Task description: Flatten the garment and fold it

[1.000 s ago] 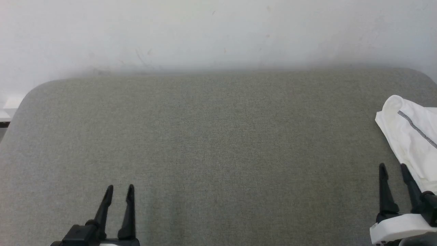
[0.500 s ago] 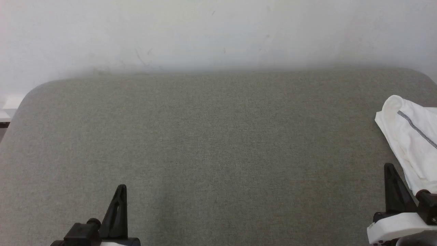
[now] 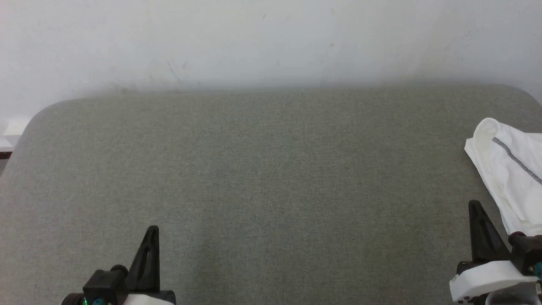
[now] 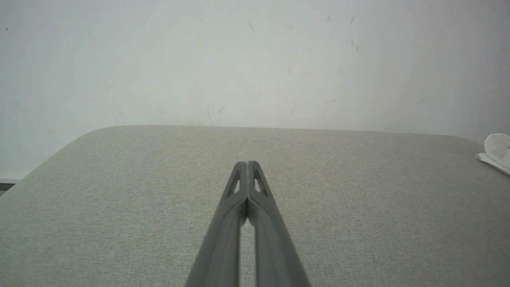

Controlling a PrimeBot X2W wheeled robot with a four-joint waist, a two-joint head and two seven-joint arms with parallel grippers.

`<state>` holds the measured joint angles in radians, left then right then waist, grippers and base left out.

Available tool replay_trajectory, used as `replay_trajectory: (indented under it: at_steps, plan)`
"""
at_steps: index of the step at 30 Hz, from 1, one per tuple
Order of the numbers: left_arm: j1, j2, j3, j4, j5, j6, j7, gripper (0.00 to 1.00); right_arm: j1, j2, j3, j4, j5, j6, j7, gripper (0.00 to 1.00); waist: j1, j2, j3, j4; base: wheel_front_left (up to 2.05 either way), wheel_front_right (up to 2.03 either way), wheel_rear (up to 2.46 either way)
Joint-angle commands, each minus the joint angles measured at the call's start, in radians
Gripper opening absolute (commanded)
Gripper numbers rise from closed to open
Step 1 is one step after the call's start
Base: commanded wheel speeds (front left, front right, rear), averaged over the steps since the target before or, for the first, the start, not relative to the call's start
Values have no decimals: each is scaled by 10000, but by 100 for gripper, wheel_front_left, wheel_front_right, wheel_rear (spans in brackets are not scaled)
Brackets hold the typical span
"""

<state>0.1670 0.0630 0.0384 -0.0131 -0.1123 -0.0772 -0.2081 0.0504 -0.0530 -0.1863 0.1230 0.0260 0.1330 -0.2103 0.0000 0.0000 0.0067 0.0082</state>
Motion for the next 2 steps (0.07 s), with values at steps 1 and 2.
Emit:
replay_trajectory:
  at_steps: [1,2]
  plan:
    - [-230,-25,-24,21,101,78,61,0,-93,7,64,-72,-51,-5,79,0,0,0,-1,-1,0,0,0]
    - [-244,-26,-28,23,112,85,81,0,-97,8,82,-84,-53,-5,100,0,0,0,-1,-2,0,0,0]
